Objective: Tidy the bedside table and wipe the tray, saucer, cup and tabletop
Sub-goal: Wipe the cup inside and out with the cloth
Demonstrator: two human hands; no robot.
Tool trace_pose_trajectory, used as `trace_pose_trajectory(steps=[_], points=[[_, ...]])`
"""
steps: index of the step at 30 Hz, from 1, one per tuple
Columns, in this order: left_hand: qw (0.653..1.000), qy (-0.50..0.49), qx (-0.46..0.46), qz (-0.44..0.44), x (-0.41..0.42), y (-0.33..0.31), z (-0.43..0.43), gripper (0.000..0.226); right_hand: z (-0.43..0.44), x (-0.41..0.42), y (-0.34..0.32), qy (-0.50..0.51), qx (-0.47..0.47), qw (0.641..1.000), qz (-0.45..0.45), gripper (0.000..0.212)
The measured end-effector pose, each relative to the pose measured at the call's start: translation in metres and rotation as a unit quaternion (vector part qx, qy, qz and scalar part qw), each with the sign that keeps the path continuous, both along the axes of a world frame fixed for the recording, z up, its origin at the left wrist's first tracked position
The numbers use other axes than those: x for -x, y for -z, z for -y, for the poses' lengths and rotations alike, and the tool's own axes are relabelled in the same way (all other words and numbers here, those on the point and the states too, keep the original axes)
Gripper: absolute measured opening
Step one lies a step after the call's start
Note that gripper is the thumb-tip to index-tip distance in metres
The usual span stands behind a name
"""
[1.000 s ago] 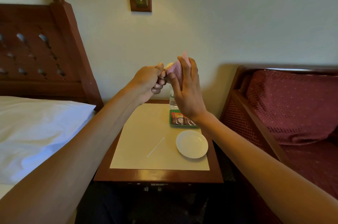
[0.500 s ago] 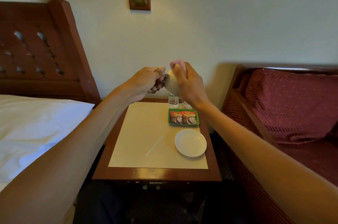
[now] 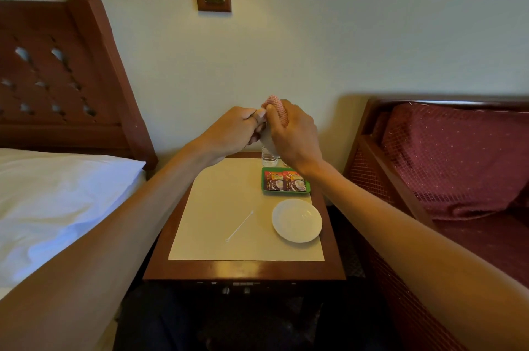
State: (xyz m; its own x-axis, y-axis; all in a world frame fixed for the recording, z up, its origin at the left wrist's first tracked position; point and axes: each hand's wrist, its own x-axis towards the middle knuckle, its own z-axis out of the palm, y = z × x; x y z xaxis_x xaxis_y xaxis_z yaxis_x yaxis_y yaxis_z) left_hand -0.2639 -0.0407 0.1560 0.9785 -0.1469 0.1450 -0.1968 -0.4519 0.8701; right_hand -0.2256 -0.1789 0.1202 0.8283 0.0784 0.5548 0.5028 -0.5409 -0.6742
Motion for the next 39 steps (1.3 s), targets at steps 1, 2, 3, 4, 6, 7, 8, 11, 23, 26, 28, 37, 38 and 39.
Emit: trace_pose_trajectory(steps=[1,2,3,4,6,7,8,11,23,26,28,37,38,39], points=[[1.000,0.001,-0.017,0.012,0.001,-0.001,0.001,0.037,0.002,-0.001,0.000,-0.016,-0.029,0.999,-0.009,0.034],[0.999,0.001,-0.037,0.024,0.002,-0.001,0.002,0.038,0.004,-0.006,-0.002,-0.030,-0.072,0.995,-0.059,0.035],[0.998,-0.001,-0.049,0.034,0.002,0.000,0.001,0.039,0.008,-0.014,-0.006,-0.042,-0.112,0.983,-0.142,0.039],[0.998,-0.002,-0.049,0.039,0.003,0.001,0.000,0.040,0.012,-0.021,-0.011,-0.059,-0.144,0.958,-0.240,0.043],[1.000,0.008,0.001,0.017,0.002,0.002,-0.004,0.040,0.022,-0.030,-0.017,-0.137,-0.188,0.882,-0.409,0.048],[0.998,0.015,0.056,-0.011,0.000,0.002,-0.006,0.041,0.026,-0.033,-0.017,-0.179,-0.233,0.842,-0.453,0.048],[0.991,0.018,0.126,-0.043,-0.002,0.003,-0.006,0.042,0.028,-0.035,-0.014,-0.204,-0.305,0.801,-0.473,0.047],[0.961,-0.047,0.262,-0.074,-0.005,0.012,0.007,0.043,0.011,-0.030,-0.003,-0.151,-0.502,0.742,-0.417,0.043],[0.984,-0.014,0.071,-0.165,-0.007,-0.031,-0.003,0.043,0.009,-0.017,-0.003,-0.132,-0.255,0.943,-0.169,0.035],[0.951,0.036,0.191,-0.240,-0.010,-0.028,-0.017,0.042,0.019,-0.027,-0.012,-0.314,-0.354,0.781,-0.408,0.045],[0.927,0.025,0.284,-0.243,-0.012,-0.019,-0.016,0.041,0.018,-0.033,-0.006,-0.338,-0.441,0.719,-0.418,0.059],[0.986,-0.113,0.118,-0.042,-0.002,0.009,0.022,0.043,-0.009,-0.011,0.012,0.025,-0.311,0.928,-0.205,0.050],[0.988,-0.121,0.081,-0.046,-0.003,0.003,0.020,0.042,-0.006,-0.012,0.015,-0.007,-0.301,0.920,-0.252,0.055],[0.989,-0.128,0.040,-0.055,-0.004,-0.005,0.017,0.041,-0.002,-0.014,0.016,-0.058,-0.299,0.899,-0.316,0.060]])
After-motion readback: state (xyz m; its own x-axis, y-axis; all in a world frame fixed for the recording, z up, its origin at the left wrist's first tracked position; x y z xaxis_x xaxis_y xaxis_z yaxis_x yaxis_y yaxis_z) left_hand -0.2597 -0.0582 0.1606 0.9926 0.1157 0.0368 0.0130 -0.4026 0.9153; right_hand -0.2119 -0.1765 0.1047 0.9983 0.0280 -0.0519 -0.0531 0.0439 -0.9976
